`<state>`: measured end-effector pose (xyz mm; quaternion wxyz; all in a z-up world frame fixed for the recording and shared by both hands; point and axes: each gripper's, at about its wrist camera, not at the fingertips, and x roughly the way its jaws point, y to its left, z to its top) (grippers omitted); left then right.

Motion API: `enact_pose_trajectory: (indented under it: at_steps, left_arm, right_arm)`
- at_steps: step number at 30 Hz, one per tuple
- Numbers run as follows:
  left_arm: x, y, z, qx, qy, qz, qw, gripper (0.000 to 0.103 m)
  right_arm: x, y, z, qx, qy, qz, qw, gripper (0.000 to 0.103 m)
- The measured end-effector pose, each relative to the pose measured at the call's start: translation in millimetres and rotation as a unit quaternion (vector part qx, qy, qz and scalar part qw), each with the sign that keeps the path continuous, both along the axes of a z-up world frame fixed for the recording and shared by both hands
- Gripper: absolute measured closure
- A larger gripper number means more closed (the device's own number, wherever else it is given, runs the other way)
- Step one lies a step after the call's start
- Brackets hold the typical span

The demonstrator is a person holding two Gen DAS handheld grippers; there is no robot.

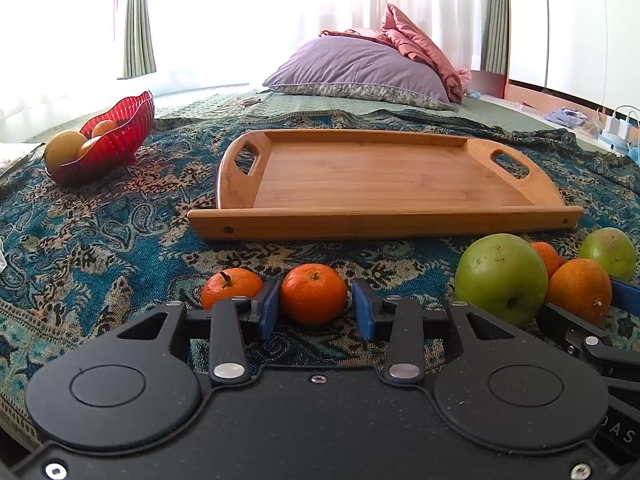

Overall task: Organize fruits
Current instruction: 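Close the left gripper on a small mandarin while the right gripper closes on the large orange, then carry the mandarin and large orange over the wooden tray with both grippers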

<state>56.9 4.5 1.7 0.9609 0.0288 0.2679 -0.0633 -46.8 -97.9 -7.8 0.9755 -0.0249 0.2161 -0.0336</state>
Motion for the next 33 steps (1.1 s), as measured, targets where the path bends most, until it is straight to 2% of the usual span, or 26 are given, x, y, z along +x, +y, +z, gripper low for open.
enact_pose_trajectory:
  at_steps: [8,12,18,24,33]
  left_arm:
    - [-1,-1,2,0.008,-0.006,0.000,1.0000,0.069]
    - [-4,-1,3,0.008,-0.011,0.001,0.9999,0.070]
    - [-18,-5,11,0.017,-0.029,-0.010,0.9994,0.070]
    - [-24,-5,22,0.008,-0.035,-0.011,0.9993,0.070]
    - [-17,-3,37,0.012,-0.030,-0.007,0.9995,0.070]
  right_arm:
    - [-3,-1,0,0.008,-0.001,-0.008,1.000,0.040]
    - [-4,-3,1,0.009,-0.003,-0.017,1.000,0.049]
    - [-8,-7,3,0.029,-0.007,-0.021,0.999,0.049]
    - [-13,-7,10,0.040,-0.018,-0.012,0.999,0.049]
    - [-7,-11,25,0.054,-0.039,-0.006,0.998,0.049]
